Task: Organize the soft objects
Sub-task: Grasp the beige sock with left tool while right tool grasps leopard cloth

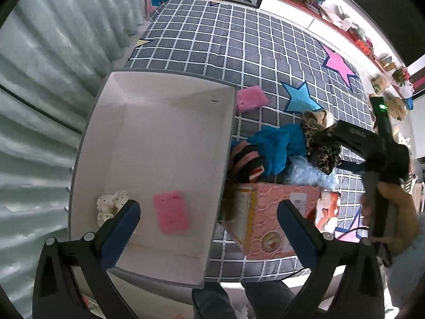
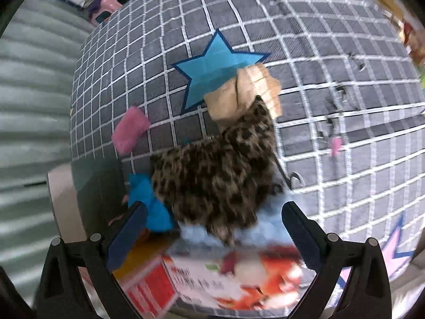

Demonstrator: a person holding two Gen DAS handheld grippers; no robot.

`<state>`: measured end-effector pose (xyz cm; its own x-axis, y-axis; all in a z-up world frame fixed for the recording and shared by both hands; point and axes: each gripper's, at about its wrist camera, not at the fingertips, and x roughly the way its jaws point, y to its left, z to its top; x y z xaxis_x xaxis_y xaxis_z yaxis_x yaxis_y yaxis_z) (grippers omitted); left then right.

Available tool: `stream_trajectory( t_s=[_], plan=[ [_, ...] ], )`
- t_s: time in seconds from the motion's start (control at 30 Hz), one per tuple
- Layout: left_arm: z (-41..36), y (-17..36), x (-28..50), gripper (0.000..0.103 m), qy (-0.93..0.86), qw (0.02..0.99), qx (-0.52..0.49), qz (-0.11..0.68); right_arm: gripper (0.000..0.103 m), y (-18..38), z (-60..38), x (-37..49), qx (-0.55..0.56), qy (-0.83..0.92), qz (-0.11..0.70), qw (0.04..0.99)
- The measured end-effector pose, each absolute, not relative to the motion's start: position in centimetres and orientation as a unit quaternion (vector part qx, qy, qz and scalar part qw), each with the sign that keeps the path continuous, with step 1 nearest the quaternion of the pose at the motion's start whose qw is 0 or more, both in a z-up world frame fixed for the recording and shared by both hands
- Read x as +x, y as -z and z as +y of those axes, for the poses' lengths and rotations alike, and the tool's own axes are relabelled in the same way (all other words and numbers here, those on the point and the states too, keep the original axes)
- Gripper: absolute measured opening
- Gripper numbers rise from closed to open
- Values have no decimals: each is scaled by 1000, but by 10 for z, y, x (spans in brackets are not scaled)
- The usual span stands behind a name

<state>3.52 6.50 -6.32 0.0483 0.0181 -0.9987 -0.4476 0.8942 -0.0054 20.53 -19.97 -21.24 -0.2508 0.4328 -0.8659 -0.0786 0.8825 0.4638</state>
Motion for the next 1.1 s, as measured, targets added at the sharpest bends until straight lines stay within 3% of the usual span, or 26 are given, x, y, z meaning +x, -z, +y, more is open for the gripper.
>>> stream_trajectory(
  t_s=[0.13, 0.2, 0.23, 0.33, 0.6, 0.9, 0.93, 0.97, 1.0, 1.03, 1.1],
  plan=[
    [51, 64, 53, 103, -164, 704, -148, 675, 101, 241, -196, 208, 148, -213, 783, 566],
    [40, 65, 67, 103, -156, 705, -144, 677, 78, 250, -201, 207, 160, -215, 789, 552],
    [36, 66, 73, 103, -151, 705, -142, 679, 59, 253, -205, 207, 172, -221, 792, 543],
    [18, 70, 96, 103, -135, 706, -132, 683, 43, 261, -228, 205, 212, -234, 797, 515],
    [-50, 107, 167, 103, -88, 701, -80, 703, 31, 252, -319, 220, 246, -221, 774, 540],
    [-110, 200, 242, 103, -71, 667, -25, 741, 32, 276, -437, 225, 237, -120, 777, 570],
    [-111, 208, 246, 103, -73, 662, -24, 745, 43, 276, -444, 224, 236, -118, 776, 572],
    [-113, 217, 250, 103, -78, 656, -27, 750, 71, 274, -449, 223, 229, -116, 775, 578],
    [-113, 226, 254, 103, -80, 651, -34, 754, 83, 271, -447, 223, 218, -114, 773, 585],
    [-113, 234, 258, 103, -86, 647, -40, 757, 89, 268, -449, 222, 207, -114, 770, 593],
    [-114, 244, 263, 103, -95, 644, -43, 758, 89, 263, -446, 223, 184, -120, 762, 609]
  ],
)
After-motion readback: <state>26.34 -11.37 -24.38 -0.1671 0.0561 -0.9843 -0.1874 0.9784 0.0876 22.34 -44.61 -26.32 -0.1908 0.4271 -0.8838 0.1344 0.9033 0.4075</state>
